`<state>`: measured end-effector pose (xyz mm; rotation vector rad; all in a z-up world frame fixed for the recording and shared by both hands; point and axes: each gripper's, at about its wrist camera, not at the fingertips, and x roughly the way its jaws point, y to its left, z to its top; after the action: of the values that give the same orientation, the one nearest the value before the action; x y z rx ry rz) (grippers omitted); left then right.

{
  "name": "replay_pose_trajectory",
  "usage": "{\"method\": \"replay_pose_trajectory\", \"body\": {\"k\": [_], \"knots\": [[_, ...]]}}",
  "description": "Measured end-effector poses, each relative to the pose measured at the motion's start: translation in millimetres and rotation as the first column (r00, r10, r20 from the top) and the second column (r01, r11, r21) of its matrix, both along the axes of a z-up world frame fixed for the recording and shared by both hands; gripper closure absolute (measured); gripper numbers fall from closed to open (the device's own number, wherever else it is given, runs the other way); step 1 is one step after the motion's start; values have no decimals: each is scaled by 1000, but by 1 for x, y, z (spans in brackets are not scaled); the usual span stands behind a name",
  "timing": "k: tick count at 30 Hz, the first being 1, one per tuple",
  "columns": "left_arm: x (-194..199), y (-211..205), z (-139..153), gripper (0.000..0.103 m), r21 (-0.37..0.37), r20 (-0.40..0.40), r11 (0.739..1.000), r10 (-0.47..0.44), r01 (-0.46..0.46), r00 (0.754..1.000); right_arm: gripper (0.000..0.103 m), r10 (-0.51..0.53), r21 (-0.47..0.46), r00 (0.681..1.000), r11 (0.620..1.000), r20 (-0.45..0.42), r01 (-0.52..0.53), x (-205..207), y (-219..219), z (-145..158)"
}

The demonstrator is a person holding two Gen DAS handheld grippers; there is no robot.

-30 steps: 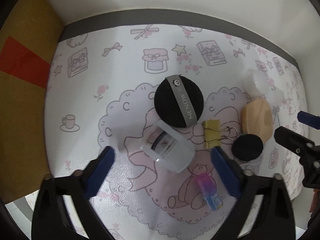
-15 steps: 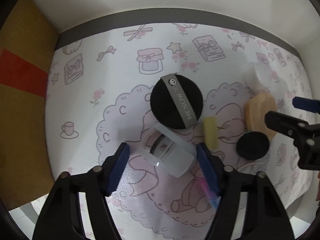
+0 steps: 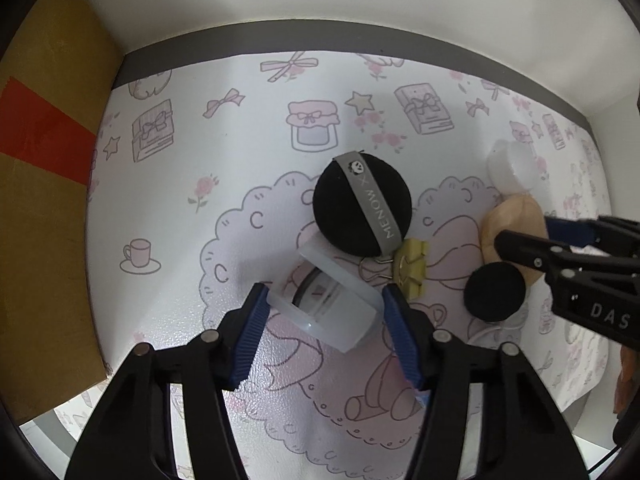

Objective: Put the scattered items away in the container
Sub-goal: 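Lower left tool onto clear eyelash curler while right tool descends onto beige sponge, then close left tool on eyelash curler while right tool closes on beige sponge, then lift eyelash curler with left tool while right tool carries sponge toward box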

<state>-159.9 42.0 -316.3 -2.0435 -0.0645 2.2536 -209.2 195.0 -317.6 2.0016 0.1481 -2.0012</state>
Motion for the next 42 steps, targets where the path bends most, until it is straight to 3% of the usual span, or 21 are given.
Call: {"method": "replay_pose_trajectory", "body": {"k": [1,3,15,18,30,42], "knots": [[0,-1,0,46,8,3,1000,1,-1,1000,38,0,-6,1000,1000,3,0,0,-1,1],[1,-1,0,46,25,10,1000,3,-3,1000,56,9,-21,1000,1000,10,-8,1,-3,3],[18,7,18,46,46,-14,999,-20,21,1000,83,-62,-74,998,995,18,63,0,7,25],[-5,-2,24,46,52,-21,998,-24,25,999,88,-81,-83,996,993,21,82,-2,8,32],[5,-8,69,46,67,-73,997,-20,25,997,90,-149,-96,989,984,-19,147,6,18,56],[22,-18,131,46,101,-158,994,-30,46,987,90,-168,-116,981,981,-99,157,31,4,119]]}}
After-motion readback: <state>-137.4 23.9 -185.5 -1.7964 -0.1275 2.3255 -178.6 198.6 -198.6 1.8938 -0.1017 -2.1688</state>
